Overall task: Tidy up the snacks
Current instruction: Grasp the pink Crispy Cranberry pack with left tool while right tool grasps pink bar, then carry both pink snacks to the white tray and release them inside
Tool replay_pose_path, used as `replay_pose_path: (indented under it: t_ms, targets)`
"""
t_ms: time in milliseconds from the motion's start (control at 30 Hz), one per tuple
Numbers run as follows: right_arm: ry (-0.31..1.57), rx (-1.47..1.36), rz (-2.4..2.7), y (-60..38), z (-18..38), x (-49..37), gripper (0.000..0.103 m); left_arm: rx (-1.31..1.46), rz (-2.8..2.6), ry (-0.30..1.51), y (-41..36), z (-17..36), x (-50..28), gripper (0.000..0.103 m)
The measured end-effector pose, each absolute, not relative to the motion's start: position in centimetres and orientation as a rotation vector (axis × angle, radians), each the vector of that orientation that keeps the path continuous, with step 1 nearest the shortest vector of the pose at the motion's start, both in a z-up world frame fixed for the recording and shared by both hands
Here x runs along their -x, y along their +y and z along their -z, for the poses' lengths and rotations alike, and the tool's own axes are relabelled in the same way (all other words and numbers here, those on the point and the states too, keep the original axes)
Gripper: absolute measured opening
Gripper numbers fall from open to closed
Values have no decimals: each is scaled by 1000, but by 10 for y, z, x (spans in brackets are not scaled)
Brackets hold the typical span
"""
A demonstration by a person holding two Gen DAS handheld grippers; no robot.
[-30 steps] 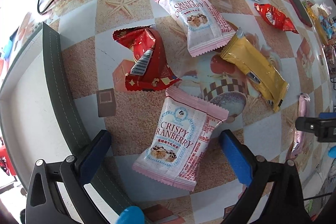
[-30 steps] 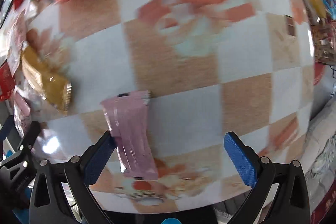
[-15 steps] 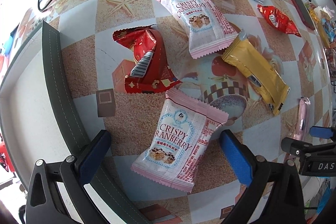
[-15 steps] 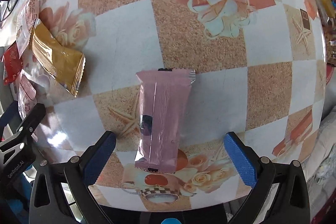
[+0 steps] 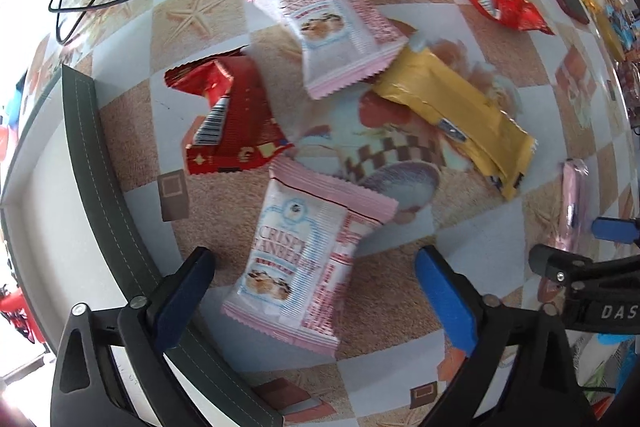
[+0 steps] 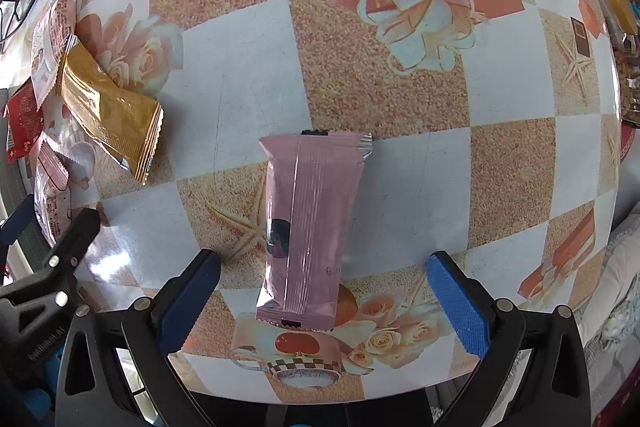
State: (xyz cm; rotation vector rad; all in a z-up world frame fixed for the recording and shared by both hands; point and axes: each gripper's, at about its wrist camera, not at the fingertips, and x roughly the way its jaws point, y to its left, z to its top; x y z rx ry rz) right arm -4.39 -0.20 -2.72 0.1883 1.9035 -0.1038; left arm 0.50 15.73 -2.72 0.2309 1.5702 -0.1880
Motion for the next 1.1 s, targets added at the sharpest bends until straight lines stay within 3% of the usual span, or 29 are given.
replay_pose_path:
  t_ms: [67,167,233,267,300,767,1100]
  targets:
    - [1895,-171,93,0,23,45,96,-217,194,1575,154,25,-5,87]
    - [1879,-138,75,3,14,44,76,-219,206,1566,146,18,-4,70]
    - [1857,-105,56,5,5,43,47,-219,213,1561,135,14,-2,57]
    - [1851,-92,47,6,3,43,37,-218,218,1559,132,12,-2,46]
    - [1848,-88,36,7,2,43,27,-221,225,1561,126,8,-3,44]
    - [1808,-70,-30,6,-5,45,26,-206,210,1579,118,3,8,43]
    - [1787,-171,-69,-5,-12,43,26,-94,215,1597,178,1,31,41]
